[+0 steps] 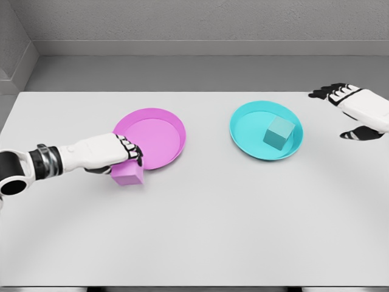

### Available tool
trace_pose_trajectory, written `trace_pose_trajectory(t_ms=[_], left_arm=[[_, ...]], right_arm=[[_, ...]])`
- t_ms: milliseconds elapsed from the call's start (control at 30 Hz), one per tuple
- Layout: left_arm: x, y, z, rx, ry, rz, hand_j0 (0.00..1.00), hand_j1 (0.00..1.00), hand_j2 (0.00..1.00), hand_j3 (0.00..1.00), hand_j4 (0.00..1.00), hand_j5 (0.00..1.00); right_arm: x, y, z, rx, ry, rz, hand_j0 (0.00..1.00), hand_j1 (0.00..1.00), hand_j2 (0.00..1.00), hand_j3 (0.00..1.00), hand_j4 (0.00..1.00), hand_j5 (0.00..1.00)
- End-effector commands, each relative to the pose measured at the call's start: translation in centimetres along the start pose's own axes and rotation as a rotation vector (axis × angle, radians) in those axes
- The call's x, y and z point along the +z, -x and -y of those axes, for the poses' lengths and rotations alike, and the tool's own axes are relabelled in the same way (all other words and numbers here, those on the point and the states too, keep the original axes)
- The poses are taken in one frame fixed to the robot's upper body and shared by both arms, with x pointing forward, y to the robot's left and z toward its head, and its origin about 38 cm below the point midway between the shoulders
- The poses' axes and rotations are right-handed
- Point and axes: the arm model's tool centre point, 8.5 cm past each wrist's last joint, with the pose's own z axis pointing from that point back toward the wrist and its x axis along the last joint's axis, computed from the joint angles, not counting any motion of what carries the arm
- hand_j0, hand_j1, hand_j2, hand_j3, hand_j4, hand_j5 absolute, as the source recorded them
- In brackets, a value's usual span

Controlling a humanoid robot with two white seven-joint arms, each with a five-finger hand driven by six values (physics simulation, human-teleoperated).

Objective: Place the blocks in the corresponding plates according to their colors

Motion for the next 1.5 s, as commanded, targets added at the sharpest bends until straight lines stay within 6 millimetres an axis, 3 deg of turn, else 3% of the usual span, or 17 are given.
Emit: trace_pose_trajectory(t_ms=[0,133,333,567,1067,1133,1167,1200,1467], left_arm=[[0.1,0.7,-0.5,0.013,-0.023,-0.021,0.57,0.57,0.57,0.57,0.57,0.57],[-0.6,2.1,-0.8,0.035,-0.034,-0.049,0.57,0.57,0.57,0.57,0.57,0.57],[-2.0,3.7,-1.4,0.07,-0.05,-0.082,0.57,0.57,0.57,0.57,0.57,0.57],[-3.1,4.3,-2.0,0.086,-0.04,-0.087,0.57,0.57,0.57,0.57,0.57,0.57],[-4.2,7.5,-3.9,0.128,-0.061,-0.152,0.59,0.59,0.59,0.59,0.59,0.59],[-4.5,7.5,-4.2,0.132,-0.07,-0.149,0.66,0.66,0.66,0.66,0.66,0.66],[-4.7,7.4,-4.5,0.13,-0.077,-0.145,0.77,0.77,0.77,0.77,0.77,0.77],[-5.3,7.0,-4.9,0.13,-0.09,-0.132,0.97,0.97,0.97,0.97,0.97,0.97],[-4.6,8.0,-5.8,0.146,-0.13,-0.161,1.0,1.0,1.0,1.0,1.0,1.0]], right_arm=[[0.6,-0.4,1.2,-0.029,0.063,0.018,1.0,1.0,1.0,1.0,1.0,1.0],[2.9,0.3,-0.8,-0.086,0.081,-0.041,1.0,1.0,1.0,1.0,1.0,1.0],[3.2,-0.4,-4.4,-0.156,0.037,-0.046,1.0,1.0,1.0,1.0,1.0,1.0],[3.1,-0.7,-4.4,-0.155,0.04,-0.038,1.0,1.0,1.0,1.0,1.0,1.0],[3.0,-0.6,-4.4,-0.153,0.033,-0.039,1.0,1.0,1.0,1.0,1.0,1.0],[3.0,-0.6,-4.4,-0.153,0.033,-0.039,1.0,1.0,1.0,1.0,1.0,1.0],[3.0,-0.6,-4.4,-0.153,0.033,-0.039,1.0,1.0,1.0,1.0,1.0,1.0],[3.0,-0.6,-4.4,-0.153,0.033,-0.039,1.0,1.0,1.0,1.0,1.0,1.0],[3.0,-0.6,-4.5,-0.153,0.032,-0.039,1.0,1.0,1.0,1.0,1.0,1.0]])
